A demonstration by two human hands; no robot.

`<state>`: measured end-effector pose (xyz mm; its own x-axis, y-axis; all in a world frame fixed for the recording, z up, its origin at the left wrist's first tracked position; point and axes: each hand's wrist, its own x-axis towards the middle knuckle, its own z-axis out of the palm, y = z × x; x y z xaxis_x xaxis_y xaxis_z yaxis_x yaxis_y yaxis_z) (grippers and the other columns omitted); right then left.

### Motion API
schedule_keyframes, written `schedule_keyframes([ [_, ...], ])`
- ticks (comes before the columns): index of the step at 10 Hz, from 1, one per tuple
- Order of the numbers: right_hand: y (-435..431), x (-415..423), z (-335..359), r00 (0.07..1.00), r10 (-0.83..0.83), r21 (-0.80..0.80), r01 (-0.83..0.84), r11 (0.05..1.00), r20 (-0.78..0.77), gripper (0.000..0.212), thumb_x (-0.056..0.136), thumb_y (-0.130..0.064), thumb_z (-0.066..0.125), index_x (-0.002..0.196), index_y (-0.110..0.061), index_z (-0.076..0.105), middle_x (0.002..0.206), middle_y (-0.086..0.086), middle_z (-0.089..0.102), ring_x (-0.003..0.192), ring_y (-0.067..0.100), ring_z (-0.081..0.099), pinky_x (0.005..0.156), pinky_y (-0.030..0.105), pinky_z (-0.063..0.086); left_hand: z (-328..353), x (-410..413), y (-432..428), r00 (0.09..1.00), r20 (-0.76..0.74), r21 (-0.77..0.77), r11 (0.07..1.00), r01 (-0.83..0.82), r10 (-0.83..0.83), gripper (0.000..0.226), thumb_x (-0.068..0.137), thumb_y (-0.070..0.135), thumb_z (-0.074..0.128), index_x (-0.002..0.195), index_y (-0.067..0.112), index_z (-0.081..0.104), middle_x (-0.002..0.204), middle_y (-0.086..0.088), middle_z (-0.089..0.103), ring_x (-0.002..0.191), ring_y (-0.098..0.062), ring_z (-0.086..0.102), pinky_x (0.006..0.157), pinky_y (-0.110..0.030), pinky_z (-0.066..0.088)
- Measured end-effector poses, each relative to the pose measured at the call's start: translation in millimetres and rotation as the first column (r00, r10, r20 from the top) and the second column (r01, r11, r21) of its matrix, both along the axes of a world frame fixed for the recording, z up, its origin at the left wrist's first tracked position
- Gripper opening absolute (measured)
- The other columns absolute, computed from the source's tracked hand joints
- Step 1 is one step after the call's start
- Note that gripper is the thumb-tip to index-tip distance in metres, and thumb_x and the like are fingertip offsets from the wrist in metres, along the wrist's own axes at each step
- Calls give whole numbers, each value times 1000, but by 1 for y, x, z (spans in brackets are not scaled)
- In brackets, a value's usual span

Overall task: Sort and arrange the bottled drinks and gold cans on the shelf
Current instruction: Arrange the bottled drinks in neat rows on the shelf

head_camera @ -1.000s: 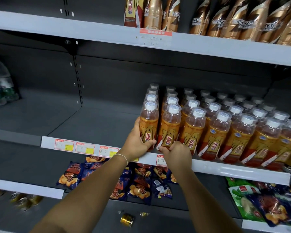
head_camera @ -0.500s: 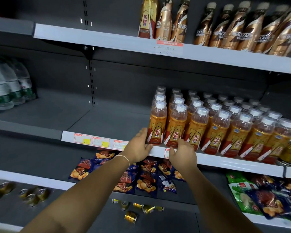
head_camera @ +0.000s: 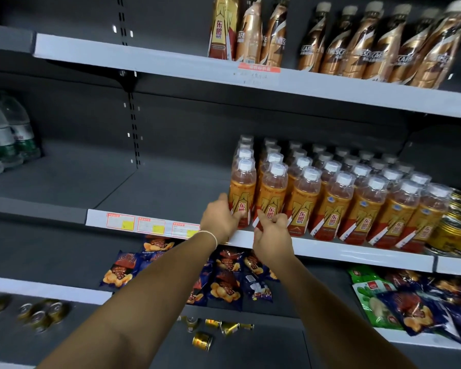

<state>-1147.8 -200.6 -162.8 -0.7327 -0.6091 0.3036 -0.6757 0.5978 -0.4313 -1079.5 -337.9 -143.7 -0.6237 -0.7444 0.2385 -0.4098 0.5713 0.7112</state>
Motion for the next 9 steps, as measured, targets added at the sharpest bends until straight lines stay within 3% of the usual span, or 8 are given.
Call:
schedule_keyframes([
  [2,3,-6,-4,998,35,-13,-35,999,-57,53,102,-29,49,153,-22,35,132,8,33,105,21,54,100,33,48,-3,-5,-9,996,-76,55,997,55,-51,38,84,37,74,111,18,54,110,-3,69,99,-23,66,85,-35,52],
  [4,2,-6,-7,996,41,20,-39,999,-74,56,100,-30,52,153,-22,34,134,9,33,120,24,45,106,36,43,-3,-3,-9,997,-61,44,997,59,-56,41,86,36,72,117,17,53,115,-4,68,104,-24,65,92,-40,53],
  [6,8,-5,-2,997,81,64,-81,995,-1,67,98,-32,56,156,-24,24,139,9,30,120,25,49,107,35,44,2,5,2,989,129,9,998,69,-70,38,94,37,59,120,14,46,119,-10,64,107,-30,62,91,-43,52],
  [7,19,-4,9,990,112,58,-118,991,91,74,98,-31,56,157,-23,13,148,11,30,129,29,45,108,35,39,6,18,5,973,187,-23,990,139,-133,34,98,34,52,126,14,47,124,-11,62,111,-30,59,95,-40,49],
  [9,50,8,61,987,59,-19,-57,998,152,76,101,-38,50,158,-19,3,163,12,17,150,30,17,119,40,20,54,49,25,933,232,-86,950,300,-273,49,102,38,40,144,12,32,127,-16,59,115,-33,55,84,-31,39],
])
